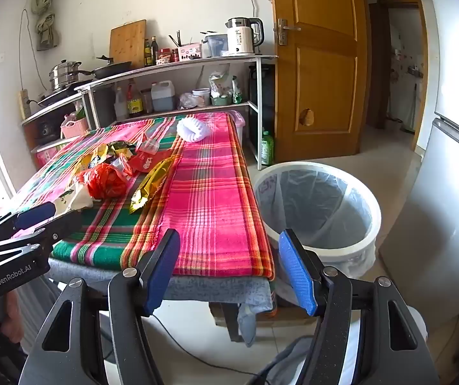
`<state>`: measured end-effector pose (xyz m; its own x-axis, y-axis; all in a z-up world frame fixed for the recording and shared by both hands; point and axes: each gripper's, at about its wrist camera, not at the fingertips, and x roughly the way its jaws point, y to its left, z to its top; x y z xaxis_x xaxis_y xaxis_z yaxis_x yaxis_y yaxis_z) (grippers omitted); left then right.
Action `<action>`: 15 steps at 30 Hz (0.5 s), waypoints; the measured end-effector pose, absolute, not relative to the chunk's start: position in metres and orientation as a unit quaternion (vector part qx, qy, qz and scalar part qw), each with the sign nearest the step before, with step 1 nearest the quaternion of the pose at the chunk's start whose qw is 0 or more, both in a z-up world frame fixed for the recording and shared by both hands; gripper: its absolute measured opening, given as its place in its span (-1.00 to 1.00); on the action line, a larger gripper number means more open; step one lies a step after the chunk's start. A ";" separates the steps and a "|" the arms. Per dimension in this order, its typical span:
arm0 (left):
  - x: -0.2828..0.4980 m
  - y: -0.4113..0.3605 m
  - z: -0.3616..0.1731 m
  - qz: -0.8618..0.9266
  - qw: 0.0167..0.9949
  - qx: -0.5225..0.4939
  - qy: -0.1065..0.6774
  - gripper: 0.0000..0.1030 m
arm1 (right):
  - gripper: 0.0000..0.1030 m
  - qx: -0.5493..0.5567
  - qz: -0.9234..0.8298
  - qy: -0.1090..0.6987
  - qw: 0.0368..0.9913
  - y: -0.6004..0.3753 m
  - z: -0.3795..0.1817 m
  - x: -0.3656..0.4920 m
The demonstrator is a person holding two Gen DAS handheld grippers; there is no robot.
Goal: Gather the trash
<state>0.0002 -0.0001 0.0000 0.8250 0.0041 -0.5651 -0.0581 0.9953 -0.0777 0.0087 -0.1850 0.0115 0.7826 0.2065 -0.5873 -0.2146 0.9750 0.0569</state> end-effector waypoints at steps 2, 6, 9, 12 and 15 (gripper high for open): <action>0.000 0.000 0.000 0.017 0.955 -0.046 0.293 0.33 | 0.26 -0.006 0.112 0.314 0.943 -0.185 0.012 0.009; 0.001 0.001 0.001 0.018 0.955 -0.046 0.292 0.33 | 0.26 -0.004 0.113 0.310 0.944 -0.185 0.012 0.008; 0.003 0.001 0.003 0.020 0.955 -0.048 0.293 0.33 | 0.26 -0.004 0.112 0.309 0.944 -0.185 0.011 0.008; 0.006 0.001 0.003 0.021 0.955 -0.048 0.293 0.33 | 0.26 -0.005 0.112 0.309 0.944 -0.186 0.011 0.008; -0.002 0.002 0.004 0.019 0.955 -0.048 0.291 0.33 | 0.26 -0.005 0.113 0.309 0.944 -0.186 0.011 0.008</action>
